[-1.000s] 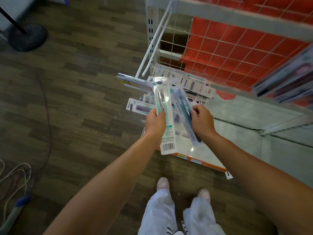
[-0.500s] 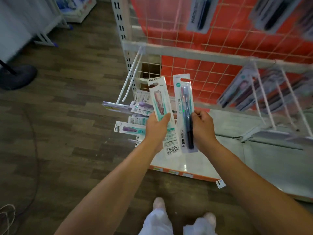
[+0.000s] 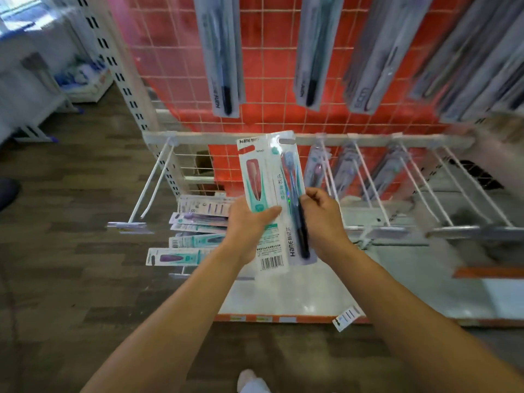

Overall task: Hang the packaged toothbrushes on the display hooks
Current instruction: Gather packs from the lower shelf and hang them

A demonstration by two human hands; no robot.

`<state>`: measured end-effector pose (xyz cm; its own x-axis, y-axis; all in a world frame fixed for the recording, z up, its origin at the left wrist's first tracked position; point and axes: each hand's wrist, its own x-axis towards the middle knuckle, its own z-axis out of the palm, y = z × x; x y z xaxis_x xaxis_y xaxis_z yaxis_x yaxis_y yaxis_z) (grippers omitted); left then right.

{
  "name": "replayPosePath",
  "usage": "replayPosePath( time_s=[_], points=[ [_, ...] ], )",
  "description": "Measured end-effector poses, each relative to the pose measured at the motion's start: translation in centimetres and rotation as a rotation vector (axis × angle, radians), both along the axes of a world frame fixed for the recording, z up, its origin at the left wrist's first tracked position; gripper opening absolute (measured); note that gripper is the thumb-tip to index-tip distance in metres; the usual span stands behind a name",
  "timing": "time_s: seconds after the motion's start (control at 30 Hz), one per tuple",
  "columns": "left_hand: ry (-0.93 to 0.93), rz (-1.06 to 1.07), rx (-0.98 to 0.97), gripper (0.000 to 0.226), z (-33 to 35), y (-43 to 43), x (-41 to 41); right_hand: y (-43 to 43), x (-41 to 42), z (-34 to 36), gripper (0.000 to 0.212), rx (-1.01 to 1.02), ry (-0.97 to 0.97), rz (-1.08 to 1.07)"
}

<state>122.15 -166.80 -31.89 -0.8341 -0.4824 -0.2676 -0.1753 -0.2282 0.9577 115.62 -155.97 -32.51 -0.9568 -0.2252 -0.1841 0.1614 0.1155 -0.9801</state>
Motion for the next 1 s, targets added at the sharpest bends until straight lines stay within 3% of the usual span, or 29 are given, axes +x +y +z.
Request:
replayPosePath(
  time_s=[0.27, 0.53, 1.0],
  points=[
    [-0.018, -0.017, -0.054, 0.033, 1.3, 5.0, -3.4, 6.3, -2.1, 2.7, 0.031, -0.099, -0.020, -0.034],
    [-0.029, -0.065, 0.051, 0.030, 2.9, 10.1, -5.7, 11.4, -4.1, 4.0, 0.011, -0.116, 0.014, -0.015],
    [-0.006, -0.063, -0.028, 0.027, 5.2, 13.5, -6.8, 14.2, -5.3, 5.0, 0.017, -0.074, 0.030, 0.013]
  ],
)
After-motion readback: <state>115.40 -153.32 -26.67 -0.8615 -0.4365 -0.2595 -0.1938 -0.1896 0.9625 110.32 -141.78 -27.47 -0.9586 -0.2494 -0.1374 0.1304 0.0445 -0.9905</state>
